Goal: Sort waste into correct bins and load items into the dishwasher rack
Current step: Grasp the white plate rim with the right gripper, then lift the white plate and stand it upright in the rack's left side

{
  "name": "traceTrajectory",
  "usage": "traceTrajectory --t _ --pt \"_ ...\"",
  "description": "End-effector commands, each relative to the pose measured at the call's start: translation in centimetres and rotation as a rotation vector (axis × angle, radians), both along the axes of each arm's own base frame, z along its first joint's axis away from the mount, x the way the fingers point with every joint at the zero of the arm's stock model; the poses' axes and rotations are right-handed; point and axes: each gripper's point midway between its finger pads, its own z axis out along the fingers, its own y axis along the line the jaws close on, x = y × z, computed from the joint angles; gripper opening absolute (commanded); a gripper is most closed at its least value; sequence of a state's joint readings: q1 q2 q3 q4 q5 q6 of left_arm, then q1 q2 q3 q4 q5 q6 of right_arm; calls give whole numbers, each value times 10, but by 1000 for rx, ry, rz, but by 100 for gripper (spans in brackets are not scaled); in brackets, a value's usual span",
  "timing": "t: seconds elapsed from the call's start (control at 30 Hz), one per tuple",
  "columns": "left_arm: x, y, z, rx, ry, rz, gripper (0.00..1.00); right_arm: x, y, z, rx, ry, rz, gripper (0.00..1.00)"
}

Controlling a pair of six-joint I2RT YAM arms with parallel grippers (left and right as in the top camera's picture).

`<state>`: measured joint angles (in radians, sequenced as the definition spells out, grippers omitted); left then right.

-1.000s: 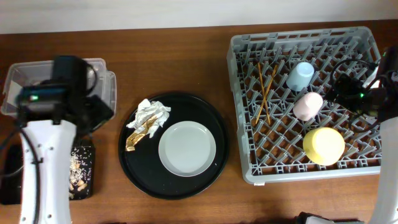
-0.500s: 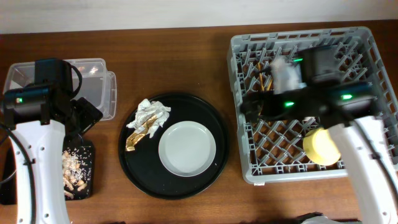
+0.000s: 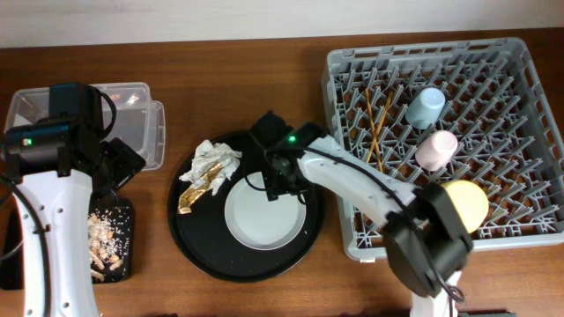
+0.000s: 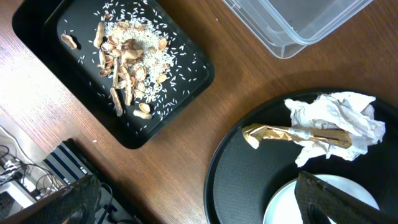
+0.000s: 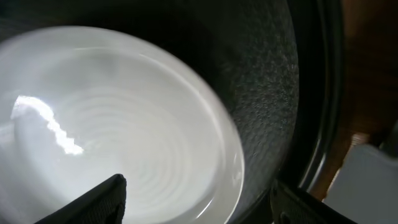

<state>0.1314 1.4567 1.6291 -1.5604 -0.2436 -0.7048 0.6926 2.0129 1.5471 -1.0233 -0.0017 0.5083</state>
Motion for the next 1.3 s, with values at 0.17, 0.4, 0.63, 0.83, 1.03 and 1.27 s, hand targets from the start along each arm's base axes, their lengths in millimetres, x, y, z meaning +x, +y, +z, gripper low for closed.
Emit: traceTrajectory --t 0.17,0.4,0.63,0.83,1.03,1.27 --pt "-1 2 3 5 -12 10 100 6 -13 -13 -71 -15 -43 76" --pt "-1 2 3 5 -12 10 99 -1 -13 -36 -77 63 -47 68" --pt "-1 2 3 5 -12 10 99 -12 -21 -58 -73 110 -59 55" --pt "-1 2 3 5 -12 10 99 -14 -19 -57 -25 151 -77 26" --pt "-1 2 3 5 -12 10 99 13 -40 -2 -5 106 -148 4" --pt "-1 2 3 5 -12 10 99 74 -139 128 -50 -172 -379 4"
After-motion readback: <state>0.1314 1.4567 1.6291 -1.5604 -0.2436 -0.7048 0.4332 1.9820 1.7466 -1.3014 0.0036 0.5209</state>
